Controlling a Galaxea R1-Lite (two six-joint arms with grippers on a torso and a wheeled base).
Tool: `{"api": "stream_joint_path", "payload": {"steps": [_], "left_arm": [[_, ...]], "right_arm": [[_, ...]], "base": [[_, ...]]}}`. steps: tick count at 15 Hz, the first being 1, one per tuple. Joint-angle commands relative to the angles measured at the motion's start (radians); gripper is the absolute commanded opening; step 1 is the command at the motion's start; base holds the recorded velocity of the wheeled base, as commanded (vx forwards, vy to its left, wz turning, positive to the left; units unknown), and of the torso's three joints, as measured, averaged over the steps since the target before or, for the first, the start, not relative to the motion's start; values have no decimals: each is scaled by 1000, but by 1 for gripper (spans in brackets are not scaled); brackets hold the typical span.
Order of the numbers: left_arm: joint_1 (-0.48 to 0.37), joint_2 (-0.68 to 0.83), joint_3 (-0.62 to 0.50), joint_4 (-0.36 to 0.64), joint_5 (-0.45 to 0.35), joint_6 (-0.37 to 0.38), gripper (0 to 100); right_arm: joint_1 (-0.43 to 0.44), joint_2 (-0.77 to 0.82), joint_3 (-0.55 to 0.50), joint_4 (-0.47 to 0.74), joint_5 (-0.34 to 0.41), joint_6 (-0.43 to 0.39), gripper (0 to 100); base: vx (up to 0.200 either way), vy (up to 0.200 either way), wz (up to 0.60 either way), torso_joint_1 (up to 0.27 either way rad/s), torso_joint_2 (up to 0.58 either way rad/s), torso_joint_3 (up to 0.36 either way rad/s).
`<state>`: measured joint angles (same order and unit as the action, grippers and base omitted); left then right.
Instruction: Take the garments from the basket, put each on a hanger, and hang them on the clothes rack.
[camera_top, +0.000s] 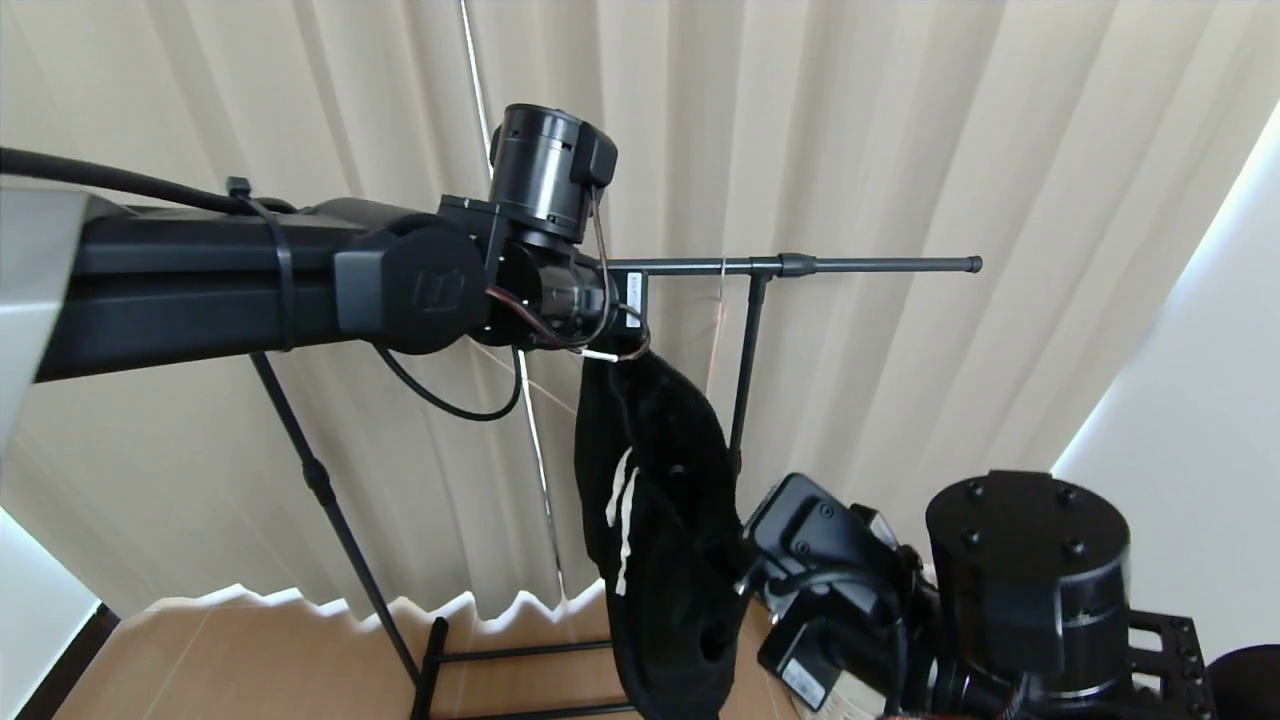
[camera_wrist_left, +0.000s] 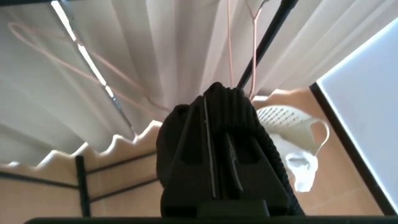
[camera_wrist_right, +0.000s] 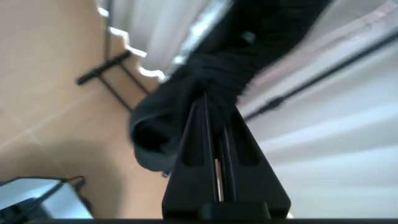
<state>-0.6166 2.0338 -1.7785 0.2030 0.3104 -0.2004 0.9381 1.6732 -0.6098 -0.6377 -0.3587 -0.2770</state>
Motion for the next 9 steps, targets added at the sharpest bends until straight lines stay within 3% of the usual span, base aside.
{"api": "stream_joint_path", "payload": {"steps": [1, 5, 9], "left_arm": [[-2, -118, 83, 81, -1, 24, 0], [-5, -293, 369, 111, -1, 136, 0], [-35, -385, 577, 105, -2, 147, 0]], "right_arm": [[-128, 14, -61, 4, -6, -5, 0], [-236, 89, -160, 3, -72, 78, 0], [-252, 198, -303, 0, -174, 202, 0]], "base": [[0, 0, 0, 0, 0, 0], [0, 0, 0, 0, 0, 0], [0, 0, 0, 0, 0, 0]]}}
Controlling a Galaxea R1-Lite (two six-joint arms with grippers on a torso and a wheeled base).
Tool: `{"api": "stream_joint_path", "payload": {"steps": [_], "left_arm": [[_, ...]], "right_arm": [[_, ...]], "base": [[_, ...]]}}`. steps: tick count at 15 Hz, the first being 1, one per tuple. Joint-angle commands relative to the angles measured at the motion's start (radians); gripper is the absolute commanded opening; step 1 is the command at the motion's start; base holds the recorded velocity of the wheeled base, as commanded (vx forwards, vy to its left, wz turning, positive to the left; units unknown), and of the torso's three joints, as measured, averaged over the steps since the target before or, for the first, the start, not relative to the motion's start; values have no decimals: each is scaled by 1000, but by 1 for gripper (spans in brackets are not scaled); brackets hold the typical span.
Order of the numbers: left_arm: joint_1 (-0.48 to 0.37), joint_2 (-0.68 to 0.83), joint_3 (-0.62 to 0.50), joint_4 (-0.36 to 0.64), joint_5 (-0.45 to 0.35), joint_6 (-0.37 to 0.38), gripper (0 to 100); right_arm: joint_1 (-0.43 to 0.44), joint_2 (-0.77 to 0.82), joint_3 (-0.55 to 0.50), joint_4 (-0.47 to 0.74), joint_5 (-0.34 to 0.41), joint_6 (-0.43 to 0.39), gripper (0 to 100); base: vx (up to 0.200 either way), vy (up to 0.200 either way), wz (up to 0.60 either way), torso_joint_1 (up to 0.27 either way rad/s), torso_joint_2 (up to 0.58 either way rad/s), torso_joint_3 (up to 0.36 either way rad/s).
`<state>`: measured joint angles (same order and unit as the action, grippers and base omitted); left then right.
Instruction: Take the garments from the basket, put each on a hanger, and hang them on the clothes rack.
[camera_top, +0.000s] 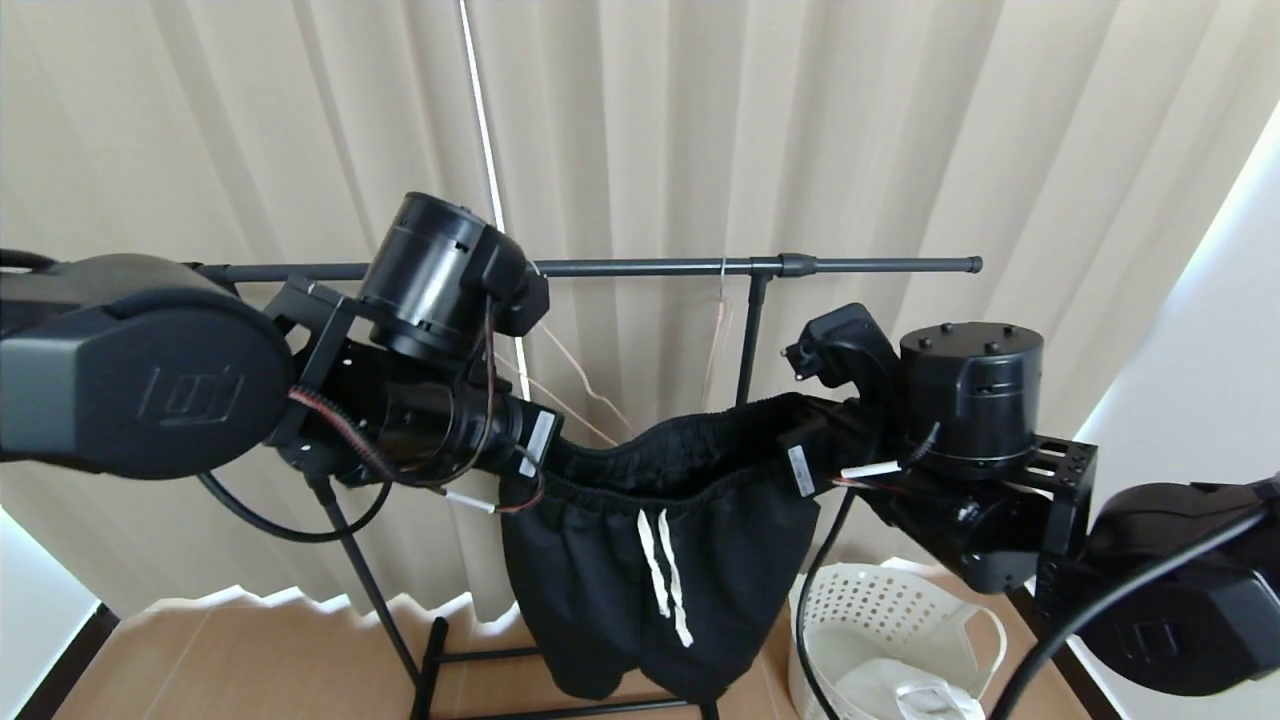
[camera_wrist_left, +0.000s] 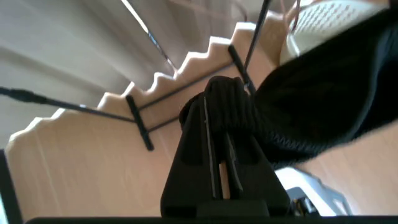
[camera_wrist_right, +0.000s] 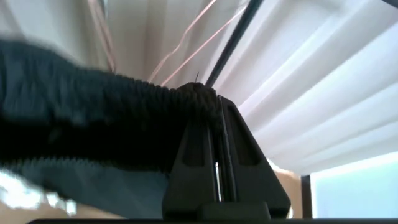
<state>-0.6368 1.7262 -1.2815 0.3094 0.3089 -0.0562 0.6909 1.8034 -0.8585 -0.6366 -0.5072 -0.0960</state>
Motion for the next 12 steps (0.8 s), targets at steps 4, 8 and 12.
{"api": "stream_joint_path", "payload": {"steps": [4, 8, 12], "left_arm": [[-136, -143, 280, -15, -16, -22, 0], [-258, -123, 361, -21, -108, -139, 0], [-388, -69, 356, -113, -162, -272, 0]], "right_arm": [[-39, 218, -249, 3, -96, 151, 0], [-33, 347, -435, 12, -119, 245, 0], [6, 402, -545, 12, -119, 374, 0]], "base": [[0, 0, 0, 0, 0, 0], [0, 0, 0, 0, 0, 0], [0, 0, 0, 0, 0, 0]]}}
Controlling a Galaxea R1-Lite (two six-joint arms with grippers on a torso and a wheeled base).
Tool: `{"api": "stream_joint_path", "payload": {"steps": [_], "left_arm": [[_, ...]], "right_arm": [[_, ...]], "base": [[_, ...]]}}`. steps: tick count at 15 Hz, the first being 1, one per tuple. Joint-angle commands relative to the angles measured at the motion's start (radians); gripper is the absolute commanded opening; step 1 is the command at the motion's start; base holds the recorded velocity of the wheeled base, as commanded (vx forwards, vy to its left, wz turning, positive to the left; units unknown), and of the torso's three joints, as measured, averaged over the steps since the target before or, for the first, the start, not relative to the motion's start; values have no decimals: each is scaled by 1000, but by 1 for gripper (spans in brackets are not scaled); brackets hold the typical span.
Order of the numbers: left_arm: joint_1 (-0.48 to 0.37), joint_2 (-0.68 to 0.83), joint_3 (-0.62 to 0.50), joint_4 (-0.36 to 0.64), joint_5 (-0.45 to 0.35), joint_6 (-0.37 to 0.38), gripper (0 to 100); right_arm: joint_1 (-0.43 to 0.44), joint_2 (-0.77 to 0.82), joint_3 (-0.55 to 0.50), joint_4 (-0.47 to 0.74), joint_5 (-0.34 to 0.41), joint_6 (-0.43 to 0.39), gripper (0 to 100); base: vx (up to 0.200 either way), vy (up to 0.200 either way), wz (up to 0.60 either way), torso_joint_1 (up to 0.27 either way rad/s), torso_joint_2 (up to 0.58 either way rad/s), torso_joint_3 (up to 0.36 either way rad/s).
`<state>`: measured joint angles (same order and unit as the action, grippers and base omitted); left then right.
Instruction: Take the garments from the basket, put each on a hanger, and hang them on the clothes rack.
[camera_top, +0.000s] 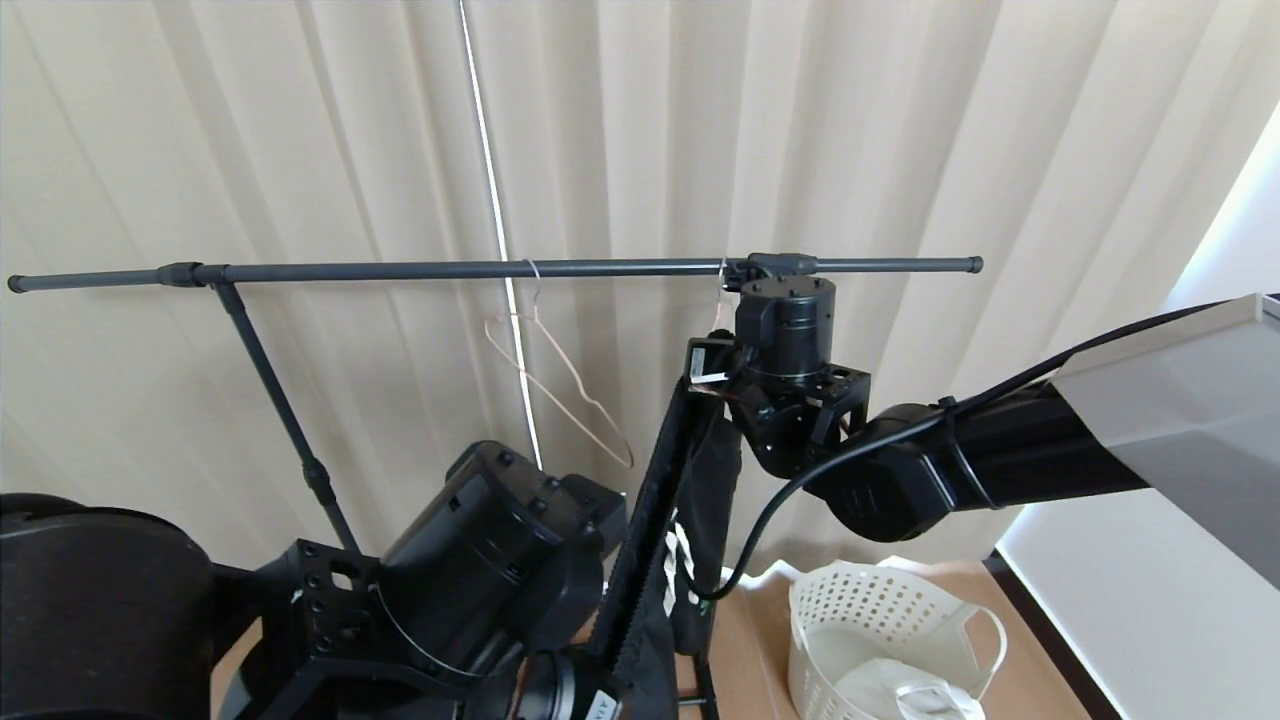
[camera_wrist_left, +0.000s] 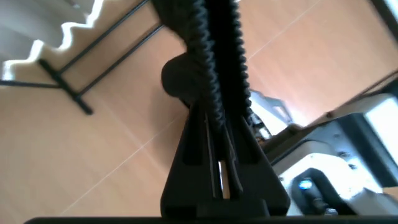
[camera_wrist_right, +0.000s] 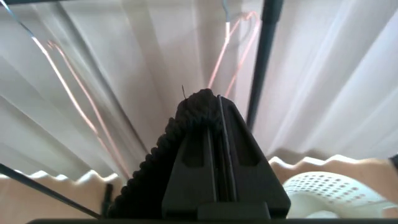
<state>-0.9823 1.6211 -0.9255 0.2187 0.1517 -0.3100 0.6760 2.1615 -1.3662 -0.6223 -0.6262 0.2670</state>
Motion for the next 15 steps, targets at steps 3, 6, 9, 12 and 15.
{"api": "stream_joint_path", "payload": {"steps": [3, 6, 9, 12, 15], "left_arm": [[-62, 60, 1, -76, -4, -34, 0], [-64, 56, 1, -94, -3, -57, 0], [-55, 31, 5, -88, 5, -57, 0], [13, -10, 17, -81, 6, -40, 0], [183, -1, -33, -88, 62, 49, 0]], "right_arm": [[36, 66, -51, -2, 0, 37, 0], [40, 61, -48, -2, 0, 40, 0], [28, 29, -22, 1, -15, 35, 0], [2, -29, 4, 3, -21, 31, 0], [-33, -160, 131, 1, -20, -86, 0]], "base": [[0, 0, 0, 0, 0, 0], [0, 0, 0, 0, 0, 0], [0, 0, 0, 0, 0, 0], [0, 0, 0, 0, 0, 0], [0, 0, 0, 0, 0, 0]]}}
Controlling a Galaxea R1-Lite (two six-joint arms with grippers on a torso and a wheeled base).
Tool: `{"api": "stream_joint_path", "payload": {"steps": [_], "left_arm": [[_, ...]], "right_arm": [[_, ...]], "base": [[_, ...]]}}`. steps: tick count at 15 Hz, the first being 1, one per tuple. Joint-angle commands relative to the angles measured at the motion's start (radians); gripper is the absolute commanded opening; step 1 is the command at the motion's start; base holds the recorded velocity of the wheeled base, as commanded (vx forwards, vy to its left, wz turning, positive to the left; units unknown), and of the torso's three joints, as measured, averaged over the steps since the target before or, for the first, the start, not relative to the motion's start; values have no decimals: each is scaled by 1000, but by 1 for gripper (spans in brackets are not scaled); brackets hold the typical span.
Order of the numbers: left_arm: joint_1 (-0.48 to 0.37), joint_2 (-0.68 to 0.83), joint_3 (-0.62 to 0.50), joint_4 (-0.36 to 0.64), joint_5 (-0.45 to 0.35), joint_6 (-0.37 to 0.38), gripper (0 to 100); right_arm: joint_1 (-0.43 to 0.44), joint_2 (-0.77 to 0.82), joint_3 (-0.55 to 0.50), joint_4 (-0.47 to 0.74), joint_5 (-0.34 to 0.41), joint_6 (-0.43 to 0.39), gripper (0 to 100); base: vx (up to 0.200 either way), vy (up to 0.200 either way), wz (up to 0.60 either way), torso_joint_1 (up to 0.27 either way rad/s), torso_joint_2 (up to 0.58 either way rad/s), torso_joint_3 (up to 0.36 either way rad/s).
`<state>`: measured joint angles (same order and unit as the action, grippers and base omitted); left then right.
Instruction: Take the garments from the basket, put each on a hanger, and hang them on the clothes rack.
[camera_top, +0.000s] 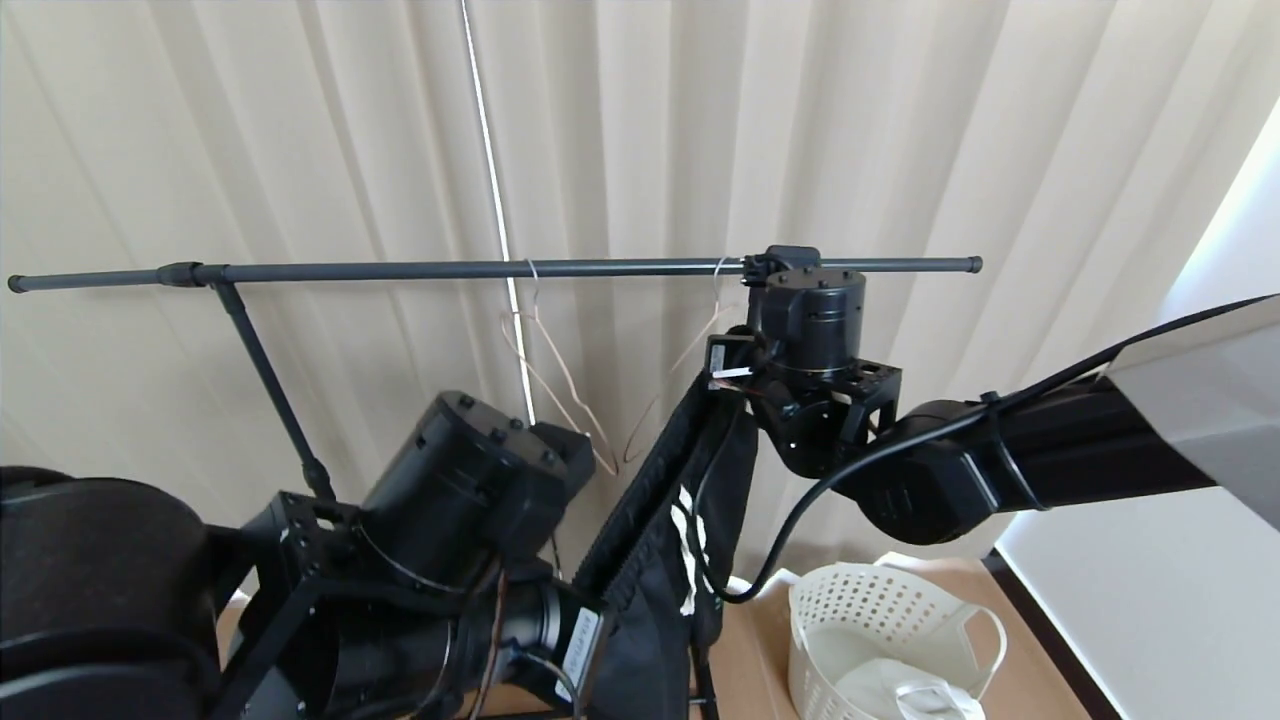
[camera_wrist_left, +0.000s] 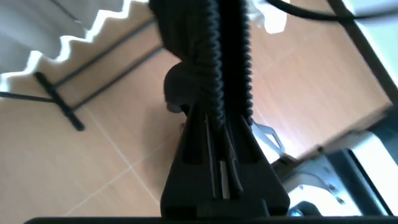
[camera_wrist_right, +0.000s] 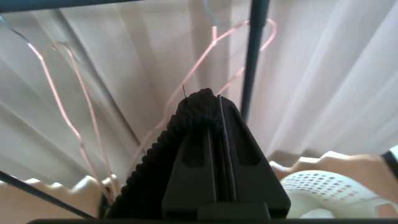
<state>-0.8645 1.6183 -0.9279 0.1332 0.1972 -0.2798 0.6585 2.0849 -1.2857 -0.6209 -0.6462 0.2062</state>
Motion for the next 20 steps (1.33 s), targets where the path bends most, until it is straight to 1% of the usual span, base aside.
{"api": "stream_joint_path", "payload": {"steps": [1, 2, 3, 4, 5, 6, 8, 11, 12, 14, 15, 16, 17, 19, 20], "left_arm": [[110, 20, -74, -3, 31, 36, 0], [142, 38, -120, -3, 42, 48, 0], [157, 51, -149, -1, 44, 53, 0], [176, 77, -197, -1, 47, 56, 0], [194, 118, -272, -1, 60, 59, 0], [203, 152, -330, 0, 73, 62, 0], [213, 206, -430, 3, 99, 63, 0], [232, 218, -494, 3, 102, 74, 0], [234, 218, -509, 3, 102, 74, 0], [236, 216, -555, 5, 100, 85, 0], [239, 218, -578, 8, 100, 96, 0], [239, 226, -600, 11, 100, 106, 0], [237, 232, -620, 14, 102, 108, 0], [232, 233, -631, 14, 102, 108, 0], [231, 232, -634, 13, 103, 108, 0]], "right_arm": [[-22, -126, 95, 1, 0, -60, 0], [-22, -169, 137, 1, 0, -96, 0], [-22, -193, 163, 1, 0, -117, 0], [-23, -235, 206, 1, 2, -160, 0], [-23, -276, 258, 1, 2, -214, 0], [-22, -295, 284, 10, 0, -238, 0], [-22, -322, 312, 75, 0, -258, 0], [-22, -353, 336, 182, 5, -266, 0], [-23, -368, 353, 208, 10, -287, 100], [-22, -384, 388, 220, 26, -327, 100], [-22, -390, 430, 217, 42, -376, 100], [-19, -396, 482, 208, 76, -432, 100], [-13, -394, 517, 208, 123, -459, 100], [29, -382, 571, 208, 227, -470, 100], [44, -379, 591, 207, 287, -490, 100]], "base": [[0, 0, 0, 0, 0, 0], [0, 0, 0, 0, 0, 0], [0, 0, 0, 0, 0, 0], [0, 0, 0, 0, 0, 0], [0, 0, 0, 0, 0, 0], [0, 0, 0, 0, 0, 0], [0, 0, 0, 0, 0, 0], [0, 0, 0, 0, 0, 0], [0, 0, 0, 0, 0, 0], [0, 0, 0, 0, 0, 0], [0, 0, 0, 0, 0, 0], [0, 0, 0, 0, 0, 0], [0, 0, 0, 0, 0, 0], [0, 0, 0, 0, 0, 0], [0, 0, 0, 0, 0, 0]]}}
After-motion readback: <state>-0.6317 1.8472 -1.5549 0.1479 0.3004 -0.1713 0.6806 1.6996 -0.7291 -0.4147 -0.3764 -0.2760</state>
